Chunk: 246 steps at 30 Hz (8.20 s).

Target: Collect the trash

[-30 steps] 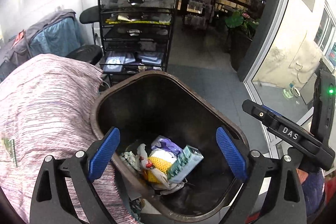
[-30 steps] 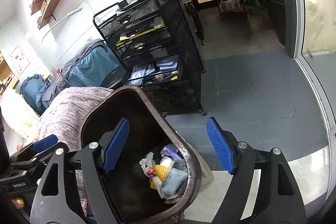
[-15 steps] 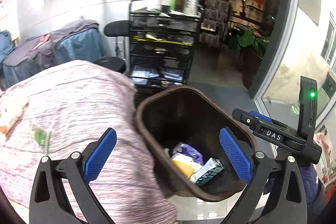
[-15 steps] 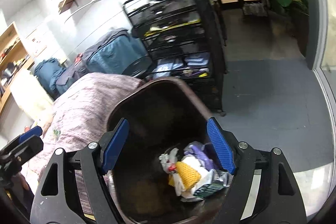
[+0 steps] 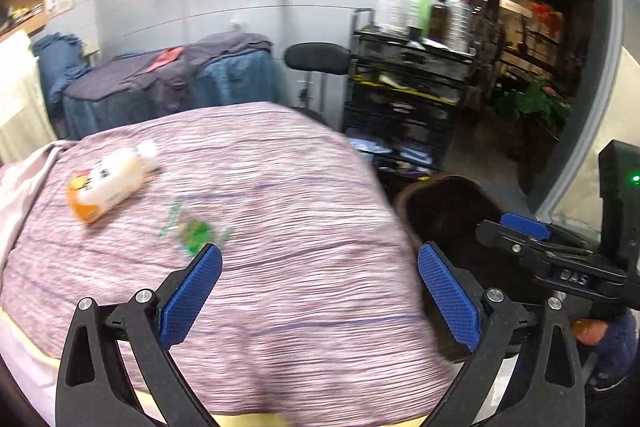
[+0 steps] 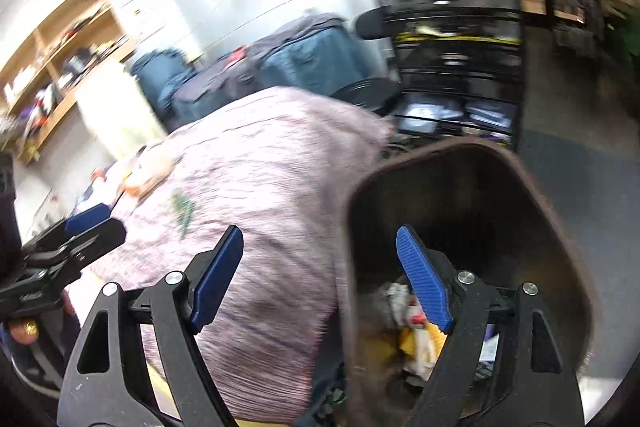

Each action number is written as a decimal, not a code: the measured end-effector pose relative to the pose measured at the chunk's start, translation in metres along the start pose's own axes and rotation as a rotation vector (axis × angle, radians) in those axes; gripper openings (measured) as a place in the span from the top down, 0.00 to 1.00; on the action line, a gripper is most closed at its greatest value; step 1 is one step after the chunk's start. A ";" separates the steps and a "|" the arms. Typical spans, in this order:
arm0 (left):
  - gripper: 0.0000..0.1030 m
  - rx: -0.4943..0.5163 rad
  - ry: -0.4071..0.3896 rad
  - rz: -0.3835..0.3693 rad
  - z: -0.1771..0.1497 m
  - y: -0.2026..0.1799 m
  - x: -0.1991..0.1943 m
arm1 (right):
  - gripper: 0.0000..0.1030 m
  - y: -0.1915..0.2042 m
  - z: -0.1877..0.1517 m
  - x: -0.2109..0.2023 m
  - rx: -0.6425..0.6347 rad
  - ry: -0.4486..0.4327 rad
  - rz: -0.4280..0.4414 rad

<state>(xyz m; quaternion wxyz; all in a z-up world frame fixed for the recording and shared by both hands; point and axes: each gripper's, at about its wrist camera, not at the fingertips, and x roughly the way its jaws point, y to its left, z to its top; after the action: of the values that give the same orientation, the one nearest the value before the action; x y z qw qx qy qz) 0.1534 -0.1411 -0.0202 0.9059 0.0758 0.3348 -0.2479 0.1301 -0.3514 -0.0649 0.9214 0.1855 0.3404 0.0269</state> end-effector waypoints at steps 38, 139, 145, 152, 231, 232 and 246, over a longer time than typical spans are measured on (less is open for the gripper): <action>0.06 0.055 0.195 0.291 0.019 0.231 0.052 | 0.24 0.230 0.019 0.248 -0.647 0.478 -0.049; 0.41 0.022 -0.004 -0.218 -0.017 -0.051 -0.017 | 0.83 -0.124 -0.037 -0.034 0.260 -0.018 -0.196; 0.41 0.034 0.017 -0.243 -0.017 -0.064 -0.010 | 0.41 -0.133 -0.046 -0.026 0.287 0.003 -0.220; 0.41 0.042 0.026 -0.271 -0.012 -0.076 -0.005 | 0.26 -0.135 -0.049 -0.032 0.301 -0.014 -0.226; 0.06 0.038 -0.244 -0.084 -0.015 -0.061 -0.052 | 0.06 -0.041 -0.035 -0.111 0.020 -0.336 -0.319; 0.06 0.026 -0.255 -0.067 -0.018 -0.054 -0.056 | 0.06 -0.030 -0.036 -0.110 0.003 -0.335 -0.300; 0.06 -0.107 -0.332 0.181 -0.067 0.006 -0.110 | 0.06 0.076 -0.074 -0.106 -0.109 -0.447 -0.239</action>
<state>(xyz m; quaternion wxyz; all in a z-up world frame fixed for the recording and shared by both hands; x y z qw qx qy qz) 0.0467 -0.0716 -0.0005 0.9701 0.0156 0.1853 -0.1562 0.0076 -0.2750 -0.0243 0.9791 0.0951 0.1457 -0.1056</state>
